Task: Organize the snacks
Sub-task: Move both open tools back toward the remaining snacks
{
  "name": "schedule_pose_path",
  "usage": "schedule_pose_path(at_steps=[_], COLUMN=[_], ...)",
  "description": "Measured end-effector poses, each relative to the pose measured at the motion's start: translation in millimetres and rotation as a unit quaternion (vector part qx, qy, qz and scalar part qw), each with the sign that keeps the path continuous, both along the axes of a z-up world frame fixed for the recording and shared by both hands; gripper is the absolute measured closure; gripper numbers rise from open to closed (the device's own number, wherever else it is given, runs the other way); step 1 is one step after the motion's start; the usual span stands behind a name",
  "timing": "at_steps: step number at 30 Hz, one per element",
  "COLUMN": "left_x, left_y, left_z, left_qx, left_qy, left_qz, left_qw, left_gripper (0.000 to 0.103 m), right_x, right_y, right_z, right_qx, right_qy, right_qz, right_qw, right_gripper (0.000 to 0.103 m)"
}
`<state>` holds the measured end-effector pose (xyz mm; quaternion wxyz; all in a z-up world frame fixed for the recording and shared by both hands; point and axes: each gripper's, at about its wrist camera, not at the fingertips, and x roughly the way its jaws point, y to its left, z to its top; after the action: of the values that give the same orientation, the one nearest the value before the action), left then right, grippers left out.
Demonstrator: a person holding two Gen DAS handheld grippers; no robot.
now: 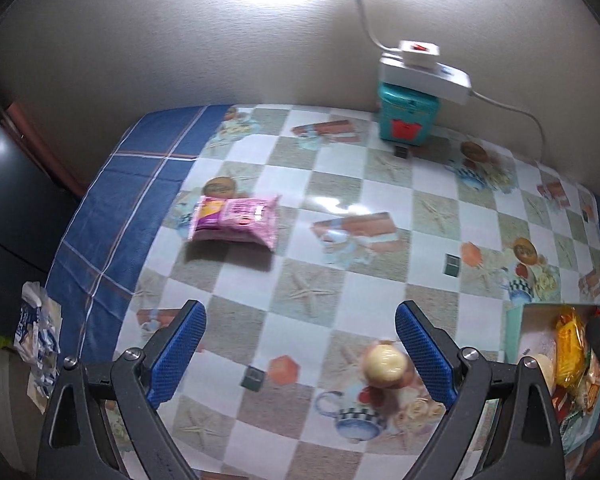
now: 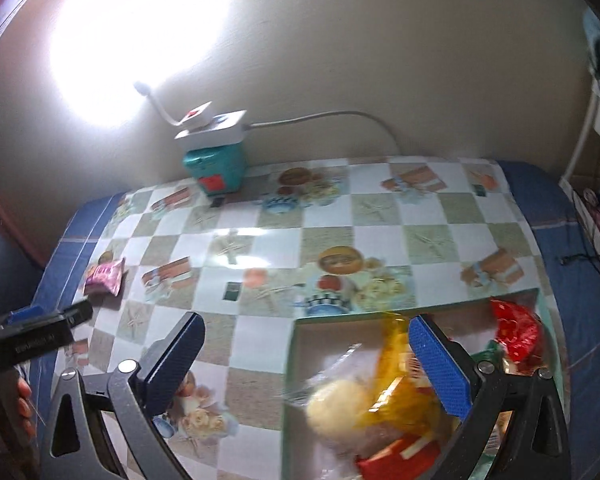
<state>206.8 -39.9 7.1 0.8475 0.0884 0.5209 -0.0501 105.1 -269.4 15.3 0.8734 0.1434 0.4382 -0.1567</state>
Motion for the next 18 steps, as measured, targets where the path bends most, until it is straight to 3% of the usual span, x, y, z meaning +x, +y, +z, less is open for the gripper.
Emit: schedule_pose_path(at_steps=[18], left_x=[14.5], left_y=[55.7], left_z=[-15.0], left_qx=[-0.014], left_qy=[0.013], left_qz=[0.023], left_qw=[0.9996], left_gripper=[0.007], right_x=[40.6], right_y=[69.4], right_z=[-32.9], right_qx=[0.007], right_qy=[0.044], right_qz=[0.061], right_qw=[0.997], right_gripper=[0.000])
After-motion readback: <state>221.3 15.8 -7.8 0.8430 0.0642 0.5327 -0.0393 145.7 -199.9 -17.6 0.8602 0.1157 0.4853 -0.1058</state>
